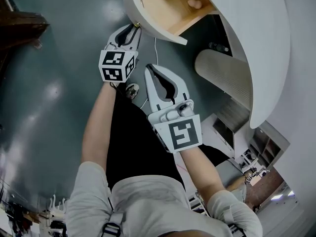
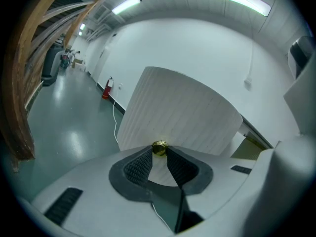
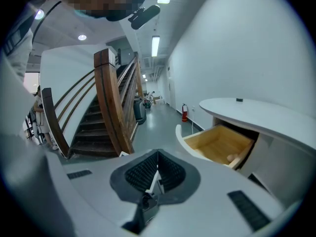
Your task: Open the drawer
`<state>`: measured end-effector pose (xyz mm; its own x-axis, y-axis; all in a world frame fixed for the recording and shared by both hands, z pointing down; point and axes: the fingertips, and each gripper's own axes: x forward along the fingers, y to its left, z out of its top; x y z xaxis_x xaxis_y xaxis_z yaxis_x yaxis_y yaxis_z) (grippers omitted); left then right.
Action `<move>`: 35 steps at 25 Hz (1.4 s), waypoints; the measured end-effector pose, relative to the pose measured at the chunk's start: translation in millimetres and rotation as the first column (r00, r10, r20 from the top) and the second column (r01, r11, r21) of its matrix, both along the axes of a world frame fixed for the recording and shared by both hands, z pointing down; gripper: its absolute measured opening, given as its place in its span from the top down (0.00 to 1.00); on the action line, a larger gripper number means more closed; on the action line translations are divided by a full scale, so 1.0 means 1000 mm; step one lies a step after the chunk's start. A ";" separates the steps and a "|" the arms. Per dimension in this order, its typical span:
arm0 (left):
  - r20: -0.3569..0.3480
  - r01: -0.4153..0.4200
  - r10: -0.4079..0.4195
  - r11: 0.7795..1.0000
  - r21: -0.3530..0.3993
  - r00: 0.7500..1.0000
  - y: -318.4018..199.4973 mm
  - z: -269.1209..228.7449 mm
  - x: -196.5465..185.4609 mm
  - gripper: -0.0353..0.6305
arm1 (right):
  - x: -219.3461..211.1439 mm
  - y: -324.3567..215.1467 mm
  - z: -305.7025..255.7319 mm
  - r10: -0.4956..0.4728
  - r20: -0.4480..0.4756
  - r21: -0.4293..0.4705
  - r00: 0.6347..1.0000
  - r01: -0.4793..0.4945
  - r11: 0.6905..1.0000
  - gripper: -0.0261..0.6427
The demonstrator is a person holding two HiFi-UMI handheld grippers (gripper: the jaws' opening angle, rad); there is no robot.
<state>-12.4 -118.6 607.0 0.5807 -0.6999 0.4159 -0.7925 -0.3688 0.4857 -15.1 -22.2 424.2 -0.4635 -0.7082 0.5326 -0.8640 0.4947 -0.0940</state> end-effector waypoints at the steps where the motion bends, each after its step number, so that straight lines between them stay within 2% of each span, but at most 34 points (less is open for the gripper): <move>1: 0.007 0.004 -0.004 1.000 -0.006 1.000 0.000 0.001 0.000 0.80 | 0.003 0.000 0.000 0.007 0.003 0.002 1.000 -0.007 1.000 0.94; 4: 0.059 0.004 -0.002 0.999 -0.043 0.998 0.003 0.001 0.000 0.81 | 0.011 0.000 0.006 0.034 0.005 -0.002 0.999 -0.034 0.999 0.94; 7: 0.180 -0.028 0.034 0.999 -0.037 0.983 0.010 -0.004 0.001 0.87 | 0.024 0.000 0.013 0.073 0.004 -0.008 0.997 -0.073 0.997 0.94; 9: 0.235 -0.047 0.051 0.999 -0.023 0.971 0.018 -0.011 -0.001 0.89 | 0.031 -0.001 0.013 0.102 -0.001 -0.011 0.995 -0.102 0.995 0.94; 11: 0.234 -0.055 0.055 0.998 -0.008 0.971 0.026 -0.023 -0.005 0.90 | 0.037 -0.002 0.013 0.123 -0.009 -0.015 0.992 -0.123 0.992 0.94; 18: 0.166 -0.053 0.040 0.996 0.074 0.985 0.043 -0.085 0.000 0.94 | 0.065 -0.011 0.016 0.206 -0.008 -0.020 0.978 -0.206 0.978 0.94; 24: 0.200 -0.103 0.078 0.988 0.117 0.977 0.062 -0.136 0.008 0.94 | 0.075 -0.014 -0.002 0.239 0.018 -0.006 0.971 -0.239 0.971 0.94; 29: 0.213 -0.138 0.113 0.985 0.105 0.970 0.078 -0.172 0.010 0.94 | 0.076 -0.012 -0.028 0.245 0.039 0.016 0.969 -0.246 0.969 0.94; 32: 0.230 -0.176 0.141 0.975 0.136 0.963 0.082 -0.198 0.017 0.94 | 0.090 -0.007 -0.038 0.267 0.016 0.026 0.964 -0.267 0.963 0.94; 35: 0.221 -0.189 0.158 0.974 0.127 0.962 0.091 -0.217 0.022 0.94 | 0.095 0.004 -0.055 0.262 -0.008 0.053 0.965 -0.261 0.964 0.94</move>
